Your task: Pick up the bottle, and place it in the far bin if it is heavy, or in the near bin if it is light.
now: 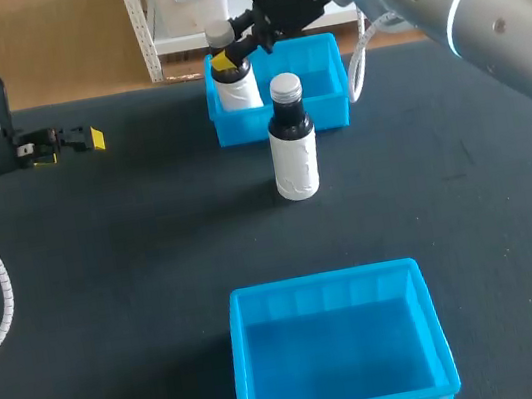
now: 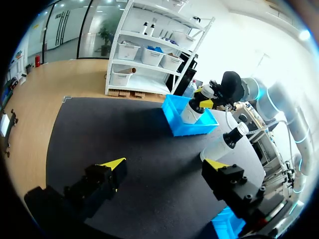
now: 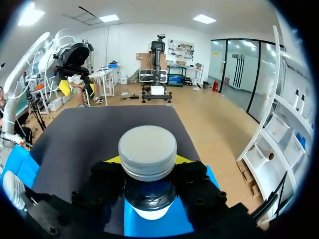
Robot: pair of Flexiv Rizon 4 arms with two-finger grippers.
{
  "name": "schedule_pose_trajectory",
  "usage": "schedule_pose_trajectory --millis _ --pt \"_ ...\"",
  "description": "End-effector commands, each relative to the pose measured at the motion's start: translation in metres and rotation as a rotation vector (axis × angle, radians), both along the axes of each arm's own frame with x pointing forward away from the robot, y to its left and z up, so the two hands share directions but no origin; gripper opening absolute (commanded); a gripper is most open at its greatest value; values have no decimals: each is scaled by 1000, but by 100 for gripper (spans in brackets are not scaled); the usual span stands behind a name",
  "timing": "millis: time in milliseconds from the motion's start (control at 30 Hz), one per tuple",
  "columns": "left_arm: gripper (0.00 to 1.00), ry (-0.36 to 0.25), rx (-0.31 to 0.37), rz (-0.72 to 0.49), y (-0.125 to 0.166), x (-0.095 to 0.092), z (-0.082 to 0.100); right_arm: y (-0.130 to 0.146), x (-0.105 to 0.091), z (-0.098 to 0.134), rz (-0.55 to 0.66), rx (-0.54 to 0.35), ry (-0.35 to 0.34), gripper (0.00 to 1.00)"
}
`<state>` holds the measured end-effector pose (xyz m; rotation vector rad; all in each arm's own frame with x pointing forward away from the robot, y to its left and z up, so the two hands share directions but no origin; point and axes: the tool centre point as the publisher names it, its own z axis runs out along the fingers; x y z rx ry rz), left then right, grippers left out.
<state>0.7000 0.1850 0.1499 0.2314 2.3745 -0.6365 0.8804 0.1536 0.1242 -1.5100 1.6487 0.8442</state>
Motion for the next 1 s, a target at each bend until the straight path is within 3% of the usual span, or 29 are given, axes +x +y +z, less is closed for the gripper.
schedule_pose_trajectory --millis 33,133,267,300,333,1000 --pt "100 0 0 0 0 0 0 3 10 -1 432 18 262 0" --pt "100 0 0 0 0 0 0 4 9 -1 434 17 262 0" --pt "100 0 0 0 0 0 0 5 7 -1 442 16 259 45" --pt "100 0 0 0 0 0 0 5 7 -1 444 16 259 83" --pt "100 0 0 0 0 0 0 5 7 -1 445 16 258 100" --pt "100 0 0 0 0 0 0 -6 2 7 439 -22 216 100"
